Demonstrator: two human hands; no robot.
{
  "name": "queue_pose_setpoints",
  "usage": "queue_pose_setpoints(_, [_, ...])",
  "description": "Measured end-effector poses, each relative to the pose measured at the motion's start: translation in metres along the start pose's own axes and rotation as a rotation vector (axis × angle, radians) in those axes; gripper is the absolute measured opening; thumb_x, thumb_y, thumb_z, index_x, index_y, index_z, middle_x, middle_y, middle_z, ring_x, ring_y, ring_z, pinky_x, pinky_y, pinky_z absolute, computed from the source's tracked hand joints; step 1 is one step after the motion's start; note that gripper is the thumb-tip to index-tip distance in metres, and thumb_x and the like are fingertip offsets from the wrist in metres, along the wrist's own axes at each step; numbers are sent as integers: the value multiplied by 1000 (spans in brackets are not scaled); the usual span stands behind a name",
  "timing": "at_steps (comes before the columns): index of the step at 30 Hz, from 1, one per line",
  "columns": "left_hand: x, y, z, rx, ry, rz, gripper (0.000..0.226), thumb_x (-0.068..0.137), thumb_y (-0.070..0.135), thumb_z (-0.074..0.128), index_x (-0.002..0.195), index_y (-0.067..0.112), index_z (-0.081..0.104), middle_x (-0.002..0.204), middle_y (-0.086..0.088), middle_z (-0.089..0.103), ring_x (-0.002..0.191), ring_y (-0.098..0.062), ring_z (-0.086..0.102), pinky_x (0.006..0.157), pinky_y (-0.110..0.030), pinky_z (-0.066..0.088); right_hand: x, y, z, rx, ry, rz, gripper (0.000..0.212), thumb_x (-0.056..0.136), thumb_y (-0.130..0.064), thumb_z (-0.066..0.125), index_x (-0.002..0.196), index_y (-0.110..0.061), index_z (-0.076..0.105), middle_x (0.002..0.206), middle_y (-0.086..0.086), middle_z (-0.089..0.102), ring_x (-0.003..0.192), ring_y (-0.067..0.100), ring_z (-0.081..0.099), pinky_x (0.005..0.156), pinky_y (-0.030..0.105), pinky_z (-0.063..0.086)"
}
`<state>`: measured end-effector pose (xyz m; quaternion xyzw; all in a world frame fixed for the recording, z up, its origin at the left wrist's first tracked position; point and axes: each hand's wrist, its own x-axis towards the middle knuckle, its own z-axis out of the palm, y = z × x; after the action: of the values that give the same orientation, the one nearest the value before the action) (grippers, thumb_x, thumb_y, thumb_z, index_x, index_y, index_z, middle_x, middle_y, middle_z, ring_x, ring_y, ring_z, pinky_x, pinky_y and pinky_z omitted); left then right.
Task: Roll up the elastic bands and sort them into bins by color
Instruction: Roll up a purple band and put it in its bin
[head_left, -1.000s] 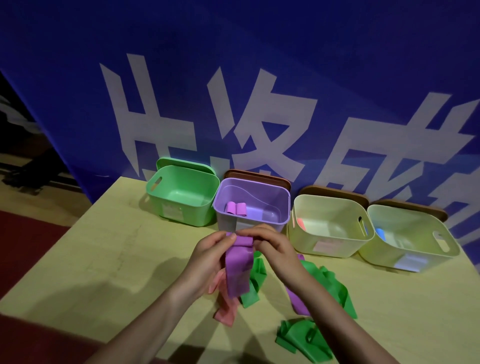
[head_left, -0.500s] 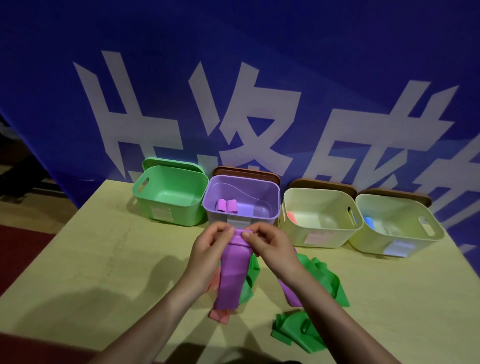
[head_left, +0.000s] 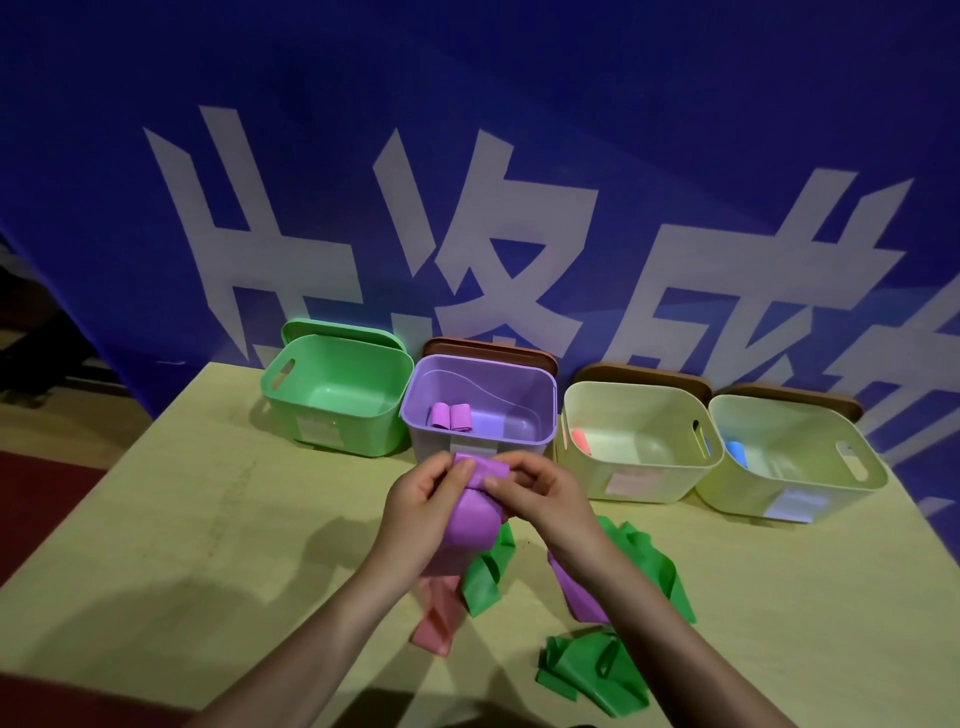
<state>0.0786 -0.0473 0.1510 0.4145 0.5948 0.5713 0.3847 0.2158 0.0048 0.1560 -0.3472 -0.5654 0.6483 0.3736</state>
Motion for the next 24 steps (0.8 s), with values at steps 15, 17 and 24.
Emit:
queue_pose_setpoints(15, [-26, 9, -11, -226, 38, -139, 23, 96, 8, 49, 82, 12, 66, 66, 7, 63, 60, -3, 52, 55, -15, 39, -10, 5, 28, -156, 177, -216, 20, 82, 0, 71, 88, -19, 73, 81, -6, 73, 76, 4, 65, 70, 19, 50])
queue_pose_setpoints(17, [-27, 10, -10, -310, 44, -193, 23, 96, 9, 48, 85, 13, 68, 67, 6, 66, 62, -4, 56, 58, -18, 42, -13, 6, 28, -300, 173, -337, 17, 82, -6, 73, 92, -19, 75, 86, -6, 73, 80, 5, 66, 71, 18, 50])
queue_pose_setpoints(24, [-20, 14, -10, -608, -92, -397, 30, 96, 8, 37, 94, 1, 66, 80, -10, 71, 69, -12, 66, 64, -21, 52, -13, 3, 8, -629, 25, -499, 21, 86, -12, 65, 105, -13, 74, 88, -5, 67, 81, 0, 59, 74, 12, 44])
